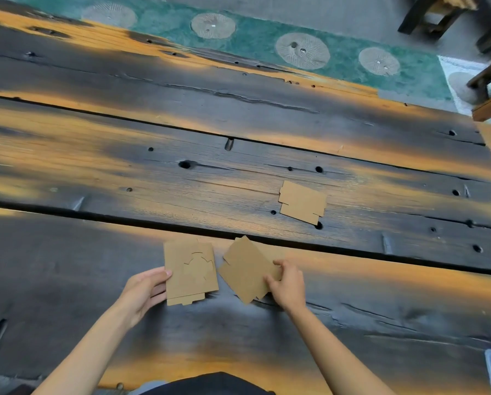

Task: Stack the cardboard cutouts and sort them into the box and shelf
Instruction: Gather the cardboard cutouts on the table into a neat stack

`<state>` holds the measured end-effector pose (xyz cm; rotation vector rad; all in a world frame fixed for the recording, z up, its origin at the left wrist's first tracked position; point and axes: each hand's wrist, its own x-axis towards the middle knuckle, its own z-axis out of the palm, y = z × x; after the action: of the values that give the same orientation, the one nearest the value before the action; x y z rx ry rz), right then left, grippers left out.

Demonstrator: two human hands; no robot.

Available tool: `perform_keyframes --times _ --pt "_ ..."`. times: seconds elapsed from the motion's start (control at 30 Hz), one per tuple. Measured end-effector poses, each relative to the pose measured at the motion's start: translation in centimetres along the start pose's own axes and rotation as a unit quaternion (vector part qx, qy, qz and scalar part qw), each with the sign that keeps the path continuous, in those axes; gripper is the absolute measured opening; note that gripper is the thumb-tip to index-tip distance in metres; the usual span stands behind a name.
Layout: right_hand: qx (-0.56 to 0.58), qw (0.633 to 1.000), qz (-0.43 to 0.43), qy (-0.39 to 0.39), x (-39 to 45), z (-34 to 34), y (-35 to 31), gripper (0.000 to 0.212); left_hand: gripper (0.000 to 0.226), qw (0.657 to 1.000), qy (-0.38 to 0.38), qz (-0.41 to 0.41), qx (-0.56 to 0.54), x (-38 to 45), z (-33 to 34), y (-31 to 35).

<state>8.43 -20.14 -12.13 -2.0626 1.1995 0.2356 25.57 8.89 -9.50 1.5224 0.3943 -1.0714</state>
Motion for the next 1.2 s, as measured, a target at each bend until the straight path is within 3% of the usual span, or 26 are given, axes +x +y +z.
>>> perform_keyframes --times 0.1,0.23,0.4,0.5,0.6,0.7,0.87,1.2 --pt "0.283 0.956 0.067 -0.043 -0.1 -2.5 0.2 0.015 0.026 1.0 -0.001 0.003 -0.003 -0.1 0.0 0.5" --pt "0.375 0.924 0.069 -0.001 -0.6 -5.6 -0.1 0.009 0.025 1.0 -0.003 0.013 -0.015 -0.2 0.2 1.0" --pt "0.298 0.95 -0.044 0.087 -2.1 -6.9 -1.9 0.012 0.025 0.999 -0.017 0.015 -0.047 -0.8 1.5 0.7" --pt "0.177 0.954 -0.209 0.123 -4.0 -6.1 -3.9 0.015 0.027 0.996 -0.052 0.014 -0.066 -1.3 2.6 0.4" --pt "0.057 0.914 -0.372 0.151 -6.1 -3.8 -5.7 0.011 0.031 0.993 -0.085 0.014 -0.079 -1.7 3.8 0.4" --pt "-0.026 0.865 -0.459 0.202 -7.9 -1.2 -7.3 0.005 0.038 0.99 -0.1 0.012 -0.104 -2.1 4.9 0.5" --pt "-0.095 0.82 -0.515 0.229 -9.4 1.2 -8.7 0.022 0.049 0.978 -0.138 0.017 -0.153 -3.0 5.9 1.3" --pt "-0.078 0.819 -0.535 0.193 -9.1 1.5 -8.6 0.016 0.048 0.962 -0.189 0.025 -0.196 -3.3 5.3 1.4"
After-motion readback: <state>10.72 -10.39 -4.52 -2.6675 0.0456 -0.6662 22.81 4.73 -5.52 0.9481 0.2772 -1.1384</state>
